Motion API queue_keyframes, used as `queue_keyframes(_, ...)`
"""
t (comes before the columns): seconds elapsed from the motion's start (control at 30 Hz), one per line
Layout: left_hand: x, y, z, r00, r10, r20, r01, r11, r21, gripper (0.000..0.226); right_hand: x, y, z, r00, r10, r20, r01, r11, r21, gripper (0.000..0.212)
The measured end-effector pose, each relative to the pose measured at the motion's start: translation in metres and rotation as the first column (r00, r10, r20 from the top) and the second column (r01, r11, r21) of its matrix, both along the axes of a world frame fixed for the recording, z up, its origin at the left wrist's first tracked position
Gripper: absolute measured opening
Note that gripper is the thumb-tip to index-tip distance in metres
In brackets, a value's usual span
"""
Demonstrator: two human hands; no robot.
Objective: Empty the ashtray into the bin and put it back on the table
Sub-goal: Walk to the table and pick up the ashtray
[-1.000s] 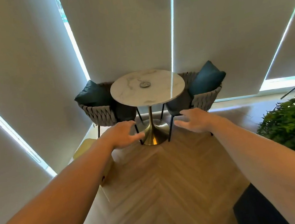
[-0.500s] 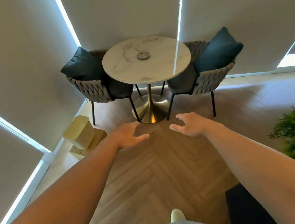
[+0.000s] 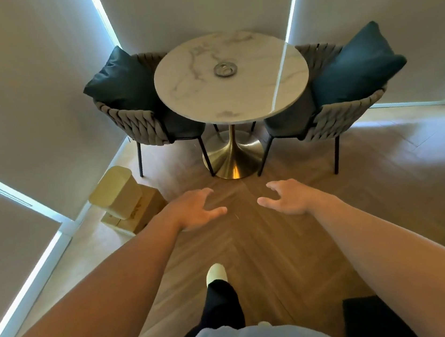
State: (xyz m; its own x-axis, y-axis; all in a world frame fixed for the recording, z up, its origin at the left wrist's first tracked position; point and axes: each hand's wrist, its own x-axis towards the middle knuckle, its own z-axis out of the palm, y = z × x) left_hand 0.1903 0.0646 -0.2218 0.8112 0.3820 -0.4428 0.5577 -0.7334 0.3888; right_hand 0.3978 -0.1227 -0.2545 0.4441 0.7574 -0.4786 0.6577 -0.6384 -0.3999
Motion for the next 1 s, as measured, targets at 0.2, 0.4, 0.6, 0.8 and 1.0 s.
queue_keyframes(0.2,0.050,0.079,-0.022,0.999,-0.043,-0.008,0.043,0.999,-0.005,0.081,0.043,0.074,-0.020,1.000,-0.003,-0.004,0.002,0.999,-0.033,0.089)
queue_keyframes(0.4,0.105,0.166,-0.029,0.997,-0.075,0.027,0.076,0.997,-0.035,0.079,0.085,0.142,-0.028,0.999,-0.030,-0.015,0.029,0.998,-0.061,0.091)
queue_keyframes(0.6,0.148,0.227,-0.034,0.994,-0.109,0.020,0.110,0.993,-0.044,0.079,0.122,0.195,-0.033,0.997,-0.068,-0.039,0.066,0.996,-0.052,0.094)
queue_keyframes(0.8,0.197,0.269,-0.046,0.993,-0.113,-0.026,0.111,0.991,-0.070,0.082,0.167,0.248,-0.038,0.993,-0.067,-0.092,0.060,0.995,-0.079,0.089)
queue_keyframes(1.0,0.258,0.305,-0.058,0.997,-0.066,-0.037,0.061,0.991,-0.116,0.082,0.231,0.291,-0.044,0.993,-0.040,-0.113,0.034,0.998,-0.053,0.079)
